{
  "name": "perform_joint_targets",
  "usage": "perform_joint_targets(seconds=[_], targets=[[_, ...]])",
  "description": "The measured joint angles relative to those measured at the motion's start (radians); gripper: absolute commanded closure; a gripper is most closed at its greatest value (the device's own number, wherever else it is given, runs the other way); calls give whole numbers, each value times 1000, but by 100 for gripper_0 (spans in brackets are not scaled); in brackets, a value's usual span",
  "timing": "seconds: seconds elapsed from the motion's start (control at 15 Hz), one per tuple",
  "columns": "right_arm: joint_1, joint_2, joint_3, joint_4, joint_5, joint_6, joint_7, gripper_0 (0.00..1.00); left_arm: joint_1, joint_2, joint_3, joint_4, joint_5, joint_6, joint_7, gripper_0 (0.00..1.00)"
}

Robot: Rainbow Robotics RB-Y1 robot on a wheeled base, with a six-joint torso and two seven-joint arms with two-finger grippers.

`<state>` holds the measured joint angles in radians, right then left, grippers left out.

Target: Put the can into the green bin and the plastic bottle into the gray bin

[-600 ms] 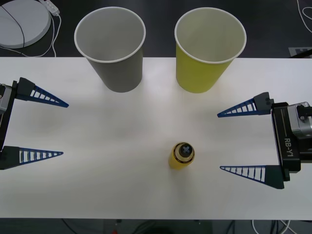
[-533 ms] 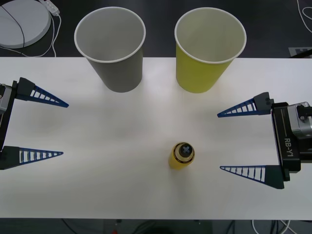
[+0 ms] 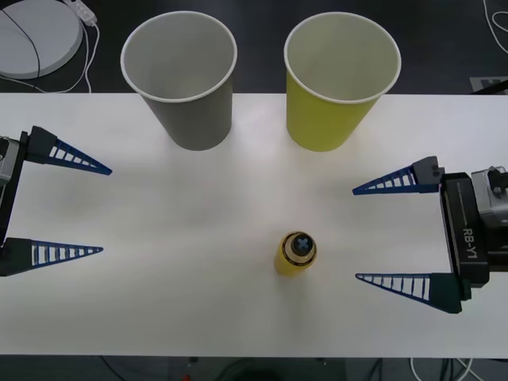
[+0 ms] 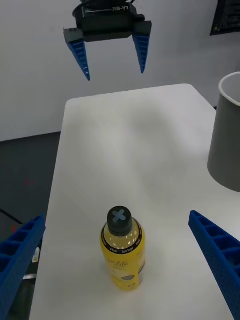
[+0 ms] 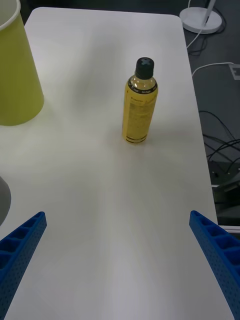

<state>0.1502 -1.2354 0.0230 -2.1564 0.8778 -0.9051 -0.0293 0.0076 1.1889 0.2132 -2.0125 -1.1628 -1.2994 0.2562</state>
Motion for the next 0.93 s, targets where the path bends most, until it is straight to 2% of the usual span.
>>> perform_joint_targets(seconds=[0.4, 0.6, 0.93], targets=[[25, 57, 0, 36, 21, 0, 71, 0, 0, 0, 0, 0, 0, 0, 0, 0], [42, 78, 0, 99, -30, -2, 181, 0, 0, 0, 0, 0, 0, 0, 0, 0], [68, 79, 0, 210, -85, -37, 291, 0, 0, 0, 0, 0, 0, 0, 0, 0]])
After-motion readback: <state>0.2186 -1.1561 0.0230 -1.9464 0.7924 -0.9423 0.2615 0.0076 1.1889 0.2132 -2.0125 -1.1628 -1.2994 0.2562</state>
